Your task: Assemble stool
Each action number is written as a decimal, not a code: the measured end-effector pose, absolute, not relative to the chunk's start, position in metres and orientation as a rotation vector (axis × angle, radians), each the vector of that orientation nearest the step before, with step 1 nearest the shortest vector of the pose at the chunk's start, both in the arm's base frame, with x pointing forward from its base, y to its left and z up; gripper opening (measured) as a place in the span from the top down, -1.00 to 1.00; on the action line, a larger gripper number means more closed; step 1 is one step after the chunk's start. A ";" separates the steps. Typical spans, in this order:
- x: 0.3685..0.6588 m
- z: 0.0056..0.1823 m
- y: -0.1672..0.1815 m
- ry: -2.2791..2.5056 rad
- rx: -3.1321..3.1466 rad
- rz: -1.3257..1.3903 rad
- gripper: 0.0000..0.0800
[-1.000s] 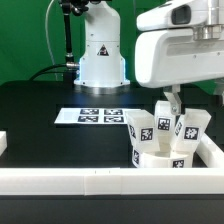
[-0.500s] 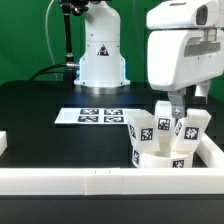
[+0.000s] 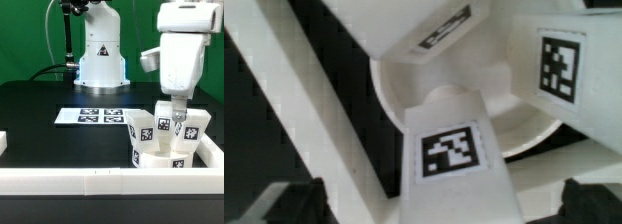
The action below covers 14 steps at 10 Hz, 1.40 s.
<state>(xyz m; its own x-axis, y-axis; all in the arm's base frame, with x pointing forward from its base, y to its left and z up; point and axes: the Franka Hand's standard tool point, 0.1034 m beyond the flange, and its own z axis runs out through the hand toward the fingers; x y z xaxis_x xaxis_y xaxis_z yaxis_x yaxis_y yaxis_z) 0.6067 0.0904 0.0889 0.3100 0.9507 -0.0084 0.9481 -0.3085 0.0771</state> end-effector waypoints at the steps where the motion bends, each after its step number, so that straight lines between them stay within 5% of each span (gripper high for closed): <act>1: 0.608 0.089 0.091 1.900 2.400 0.048 -0.62; 6: 0.608 0.087 0.096 2.015 2.270 0.020 -0.62; 8: 0.608 0.086 0.095 2.012 2.273 0.017 0.06; 14: 0.608 0.086 0.094 1.859 2.402 0.026 0.16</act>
Offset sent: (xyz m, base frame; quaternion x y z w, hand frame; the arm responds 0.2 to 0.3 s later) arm 0.0065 0.0181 -0.0009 -0.0030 0.0002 -0.0654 0.9979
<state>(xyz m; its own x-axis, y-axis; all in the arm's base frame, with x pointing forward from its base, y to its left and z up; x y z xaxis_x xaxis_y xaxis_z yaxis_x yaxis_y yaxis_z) 0.6078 0.0943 0.0858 0.2526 0.9663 -0.0502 0.9645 -0.2473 0.0931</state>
